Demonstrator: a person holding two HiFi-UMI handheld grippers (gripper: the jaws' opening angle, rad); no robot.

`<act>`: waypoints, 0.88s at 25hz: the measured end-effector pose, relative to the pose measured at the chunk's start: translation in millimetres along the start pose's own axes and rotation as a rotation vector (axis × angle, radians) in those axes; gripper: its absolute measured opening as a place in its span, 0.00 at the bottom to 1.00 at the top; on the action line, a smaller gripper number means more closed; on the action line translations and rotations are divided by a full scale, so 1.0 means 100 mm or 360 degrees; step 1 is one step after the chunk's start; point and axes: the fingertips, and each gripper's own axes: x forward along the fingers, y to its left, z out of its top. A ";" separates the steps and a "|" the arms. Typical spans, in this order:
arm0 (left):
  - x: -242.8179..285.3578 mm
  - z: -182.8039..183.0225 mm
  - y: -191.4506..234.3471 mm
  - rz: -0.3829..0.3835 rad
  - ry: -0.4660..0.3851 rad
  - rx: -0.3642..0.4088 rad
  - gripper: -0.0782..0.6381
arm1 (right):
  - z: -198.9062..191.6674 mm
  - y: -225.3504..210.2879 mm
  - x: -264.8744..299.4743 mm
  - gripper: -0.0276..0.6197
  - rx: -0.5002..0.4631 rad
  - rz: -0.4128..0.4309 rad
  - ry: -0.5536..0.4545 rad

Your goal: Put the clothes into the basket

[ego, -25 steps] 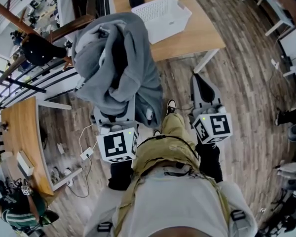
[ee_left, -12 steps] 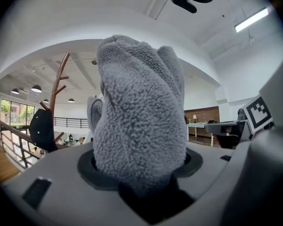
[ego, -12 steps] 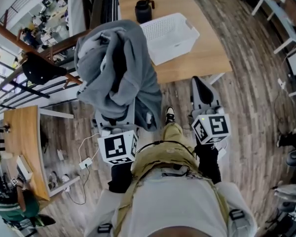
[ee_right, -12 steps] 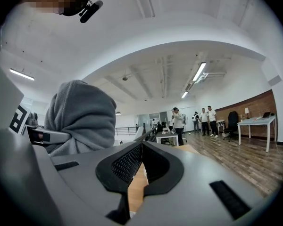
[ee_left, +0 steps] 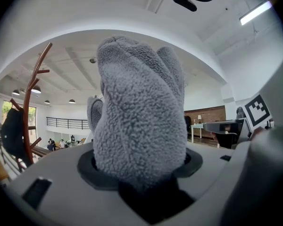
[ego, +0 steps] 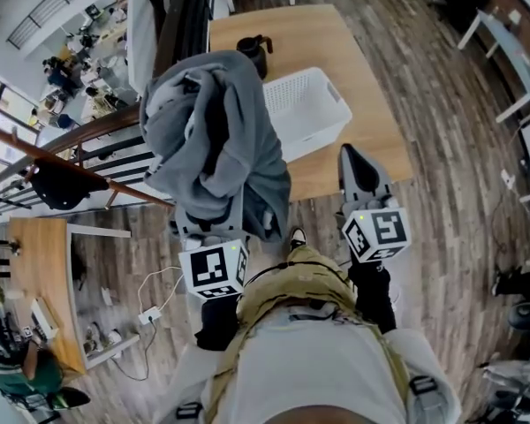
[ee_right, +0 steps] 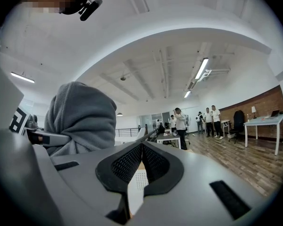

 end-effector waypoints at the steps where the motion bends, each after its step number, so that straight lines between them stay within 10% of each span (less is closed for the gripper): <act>1: 0.11 0.01 -0.02 0.0004 0.0001 0.0001 0.51 | 0.01 -0.08 0.08 0.08 0.0002 0.0006 0.0000; 22: 1.17 -0.11 -0.25 -0.0049 0.0210 0.0010 0.51 | -0.12 -0.77 0.75 0.08 0.0045 0.0077 0.0095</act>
